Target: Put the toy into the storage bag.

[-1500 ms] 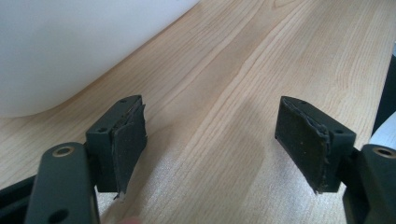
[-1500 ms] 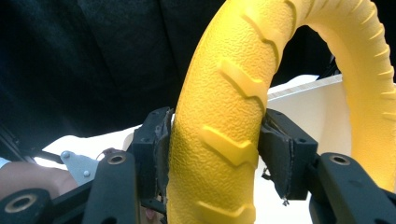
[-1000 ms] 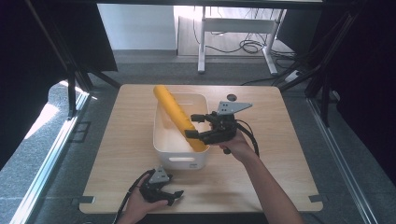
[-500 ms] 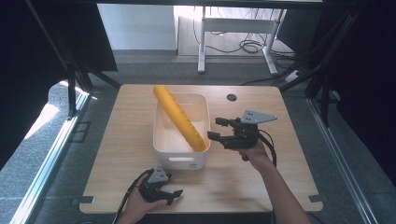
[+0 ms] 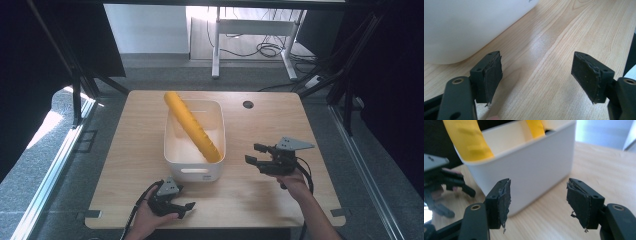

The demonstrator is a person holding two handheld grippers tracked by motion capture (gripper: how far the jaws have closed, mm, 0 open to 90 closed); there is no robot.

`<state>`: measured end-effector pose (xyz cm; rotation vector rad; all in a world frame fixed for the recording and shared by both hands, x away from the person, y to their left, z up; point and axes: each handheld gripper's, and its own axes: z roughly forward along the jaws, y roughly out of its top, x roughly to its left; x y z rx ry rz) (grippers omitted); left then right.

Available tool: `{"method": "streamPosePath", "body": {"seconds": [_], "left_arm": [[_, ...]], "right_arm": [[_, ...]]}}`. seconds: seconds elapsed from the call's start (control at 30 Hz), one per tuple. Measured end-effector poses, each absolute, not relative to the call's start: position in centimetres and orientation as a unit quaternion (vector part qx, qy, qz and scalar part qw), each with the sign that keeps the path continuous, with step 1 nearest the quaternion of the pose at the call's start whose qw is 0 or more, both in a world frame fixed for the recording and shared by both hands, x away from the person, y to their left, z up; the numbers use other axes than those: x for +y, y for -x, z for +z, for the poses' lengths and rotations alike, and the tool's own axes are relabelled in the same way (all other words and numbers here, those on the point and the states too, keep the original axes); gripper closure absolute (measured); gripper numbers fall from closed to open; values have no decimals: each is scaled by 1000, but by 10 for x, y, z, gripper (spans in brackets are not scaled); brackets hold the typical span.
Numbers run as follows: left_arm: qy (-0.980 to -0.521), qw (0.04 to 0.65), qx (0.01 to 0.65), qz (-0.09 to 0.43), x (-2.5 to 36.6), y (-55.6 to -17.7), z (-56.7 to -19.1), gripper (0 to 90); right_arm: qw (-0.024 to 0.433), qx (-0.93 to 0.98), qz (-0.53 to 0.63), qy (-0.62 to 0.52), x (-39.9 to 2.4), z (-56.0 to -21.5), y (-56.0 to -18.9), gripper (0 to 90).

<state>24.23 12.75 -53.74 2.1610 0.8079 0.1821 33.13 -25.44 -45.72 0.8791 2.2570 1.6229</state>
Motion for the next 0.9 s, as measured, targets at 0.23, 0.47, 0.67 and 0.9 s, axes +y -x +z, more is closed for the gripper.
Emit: {"method": "streamPosePath", "body": {"seconds": [0.23,0.47,0.67,0.9], "left_arm": [[-854,403,321,75,129,-242,-537,248],[-853,405,320,78,129,-242,-536,248],[-852,406,321,80,131,-242,-536,249],[-853,405,320,80,130,-242,-536,248]], "right_arm": [[108,781,520,-328,-270,-487,-324,365],[111,783,495,-360,-275,-502,-324,368],[120,790,485,-355,-273,-503,-324,362],[122,798,473,-352,-270,-508,-323,357]]}}
